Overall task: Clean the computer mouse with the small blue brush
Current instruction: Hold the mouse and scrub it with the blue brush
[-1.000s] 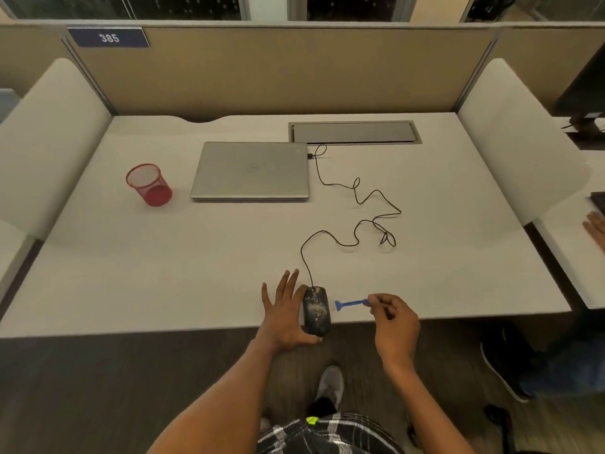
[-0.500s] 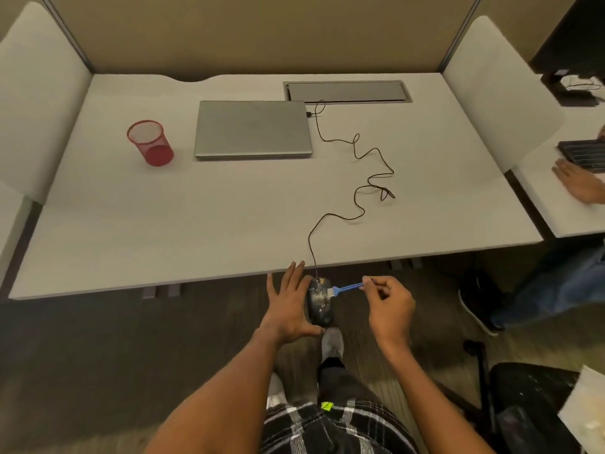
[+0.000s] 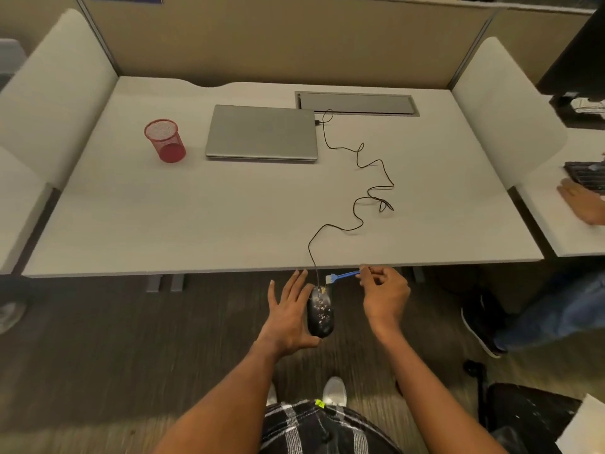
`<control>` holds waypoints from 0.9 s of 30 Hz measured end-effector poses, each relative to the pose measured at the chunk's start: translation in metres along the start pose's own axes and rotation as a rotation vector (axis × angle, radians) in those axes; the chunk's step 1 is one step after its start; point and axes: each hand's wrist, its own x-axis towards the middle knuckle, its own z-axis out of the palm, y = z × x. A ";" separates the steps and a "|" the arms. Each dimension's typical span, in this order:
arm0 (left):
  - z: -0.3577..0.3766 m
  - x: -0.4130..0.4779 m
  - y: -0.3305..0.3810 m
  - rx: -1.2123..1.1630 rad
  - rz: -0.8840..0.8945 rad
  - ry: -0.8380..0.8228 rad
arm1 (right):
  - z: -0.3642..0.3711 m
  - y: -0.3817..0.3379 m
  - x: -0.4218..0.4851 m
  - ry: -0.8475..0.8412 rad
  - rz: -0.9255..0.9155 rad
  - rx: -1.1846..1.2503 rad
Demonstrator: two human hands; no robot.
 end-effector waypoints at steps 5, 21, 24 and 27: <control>0.001 0.000 0.010 -0.011 -0.020 0.017 | -0.005 0.010 0.003 -0.057 -0.001 -0.025; 0.005 0.002 0.027 -0.029 -0.045 0.016 | -0.025 0.015 0.014 -0.110 -0.048 -0.052; 0.005 0.003 0.027 -0.031 -0.050 0.012 | -0.024 0.014 0.011 -0.137 -0.044 -0.047; 0.005 0.002 0.028 -0.042 -0.055 0.018 | -0.027 0.013 0.010 -0.138 -0.042 -0.065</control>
